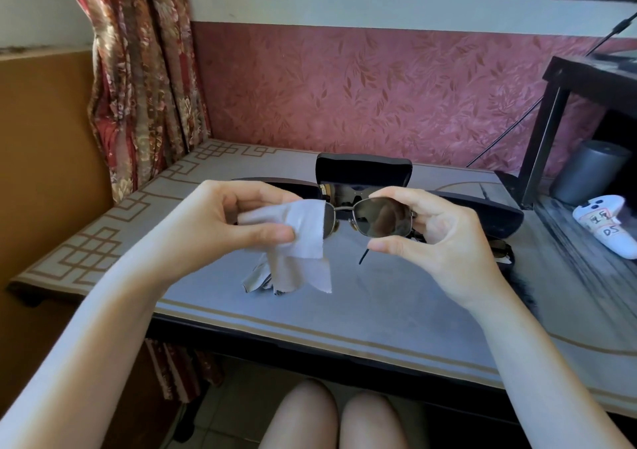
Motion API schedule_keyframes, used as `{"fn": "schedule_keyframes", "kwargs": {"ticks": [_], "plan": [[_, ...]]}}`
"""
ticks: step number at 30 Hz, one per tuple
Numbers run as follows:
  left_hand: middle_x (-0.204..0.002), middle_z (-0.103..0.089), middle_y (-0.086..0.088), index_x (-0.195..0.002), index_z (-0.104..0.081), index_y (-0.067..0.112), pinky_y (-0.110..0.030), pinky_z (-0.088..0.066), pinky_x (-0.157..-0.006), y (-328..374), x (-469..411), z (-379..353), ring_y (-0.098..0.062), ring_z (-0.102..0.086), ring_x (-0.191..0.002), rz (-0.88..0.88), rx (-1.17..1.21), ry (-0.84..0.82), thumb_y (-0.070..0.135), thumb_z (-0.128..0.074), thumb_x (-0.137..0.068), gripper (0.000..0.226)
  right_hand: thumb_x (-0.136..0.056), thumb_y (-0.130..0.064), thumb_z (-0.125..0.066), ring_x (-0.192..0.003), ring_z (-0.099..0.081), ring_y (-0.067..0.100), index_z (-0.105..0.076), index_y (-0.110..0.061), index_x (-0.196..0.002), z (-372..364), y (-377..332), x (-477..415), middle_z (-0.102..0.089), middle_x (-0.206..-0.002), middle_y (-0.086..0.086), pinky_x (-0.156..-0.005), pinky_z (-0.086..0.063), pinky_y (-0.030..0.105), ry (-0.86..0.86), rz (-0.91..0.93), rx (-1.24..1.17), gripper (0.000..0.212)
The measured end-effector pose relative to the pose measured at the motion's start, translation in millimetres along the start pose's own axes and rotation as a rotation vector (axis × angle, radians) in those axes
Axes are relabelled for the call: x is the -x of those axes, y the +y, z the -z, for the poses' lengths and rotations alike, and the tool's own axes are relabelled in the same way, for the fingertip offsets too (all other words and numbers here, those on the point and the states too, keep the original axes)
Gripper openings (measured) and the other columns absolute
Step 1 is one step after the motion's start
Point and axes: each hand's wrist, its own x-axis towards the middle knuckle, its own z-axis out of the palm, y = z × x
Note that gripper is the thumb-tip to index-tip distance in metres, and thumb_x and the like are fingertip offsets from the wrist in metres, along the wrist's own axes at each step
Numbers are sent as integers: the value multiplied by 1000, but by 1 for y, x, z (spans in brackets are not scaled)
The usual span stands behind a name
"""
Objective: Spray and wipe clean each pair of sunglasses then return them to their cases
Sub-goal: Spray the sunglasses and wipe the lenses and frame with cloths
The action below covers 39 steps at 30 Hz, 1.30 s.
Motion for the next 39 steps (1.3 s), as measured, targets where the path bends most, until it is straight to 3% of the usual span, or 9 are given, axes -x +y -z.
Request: {"fn": "schedule_keyframes", "kwargs": {"ticks": [5, 9, 10, 14, 17, 21, 25, 30, 39], "plan": [[-87, -76, 1, -91, -72, 18, -16, -54, -69, -1, -1, -1, -7, -71, -78, 0, -51, -18, 21, -78, -60, 31, -58, -72, -74, -113, -63, 12, -65, -47, -109, -4, 1, 1, -70, -112, -19, -106, -12, 72, -24, -19, 19, 57], [-84, -75, -2, -86, -73, 14, -22, -54, -68, 2, -7, -14, -13, -70, -75, -21, -160, -31, 28, -78, -65, 25, -70, -24, -84, -103, -64, 11, -69, -34, -105, -6, 0, 0, -70, -107, -14, -105, -38, 57, -47, 6, -12, 40], [-82, -75, -2, -85, -73, 15, -25, -54, -68, 2, -8, -17, -16, -70, -75, -22, -174, -22, 29, -78, -66, 24, -69, -23, -84, -102, -64, 12, -69, -34, -105, -7, -1, 0, -70, -107, -14, -105, -38, 56, -44, 10, -6, 41], [-76, -74, 1, -81, -73, 19, -24, -53, -66, 1, -11, -22, -14, -69, -70, -18, -199, 39, 26, -79, -71, 14, -62, -59, -77, -111, -62, 12, -66, -46, -107, -7, 1, 0, -68, -110, -19, -107, -23, 69, -39, -5, 53, 48], [-78, -75, 0, -85, -73, 16, -21, -53, -66, 3, -10, -20, -11, -69, -71, 5, -161, -21, 29, -77, -68, 21, -57, -78, -69, -116, -60, 13, -63, -49, -109, -5, 1, 1, -67, -114, -21, -105, -13, 75, -55, -19, 84, 59], [-88, -76, 6, -96, -73, 20, -15, -53, -70, 6, -7, -7, -8, -72, -81, 4, -160, -145, 23, -76, -69, 28, -56, -80, -68, -115, -61, 12, -64, -49, -108, -2, 1, 1, -67, -115, -20, -102, -13, 78, -73, -10, 74, 61], [-83, -76, 8, -102, -71, 19, -9, -48, -59, 7, -5, 5, 0, -68, -69, 14, -104, -203, 10, -73, -69, 34, -56, -78, -69, -116, -61, 13, -64, -49, -109, 0, 1, 0, -68, -115, -19, -103, -12, 76, -70, -18, 61, 61], [-83, -77, 3, -98, -76, 25, -9, -49, -61, 2, -6, 16, -1, -69, -70, 23, -58, -150, 8, -75, -66, 36, -58, -50, -83, -106, -67, 14, -69, -42, -105, 5, 5, -1, -72, -109, -14, -109, -25, 65, -18, 2, -54, 50], [-78, -76, 1, -83, -77, 21, -12, -50, -61, -8, -12, 2, -3, -66, -67, -6, -7, -1, 22, -71, -70, 15, -56, -74, -72, -114, -63, 13, -66, -45, -108, 0, 6, -1, -70, -112, -18, -104, -10, 75, -50, -26, -23, 60]]}}
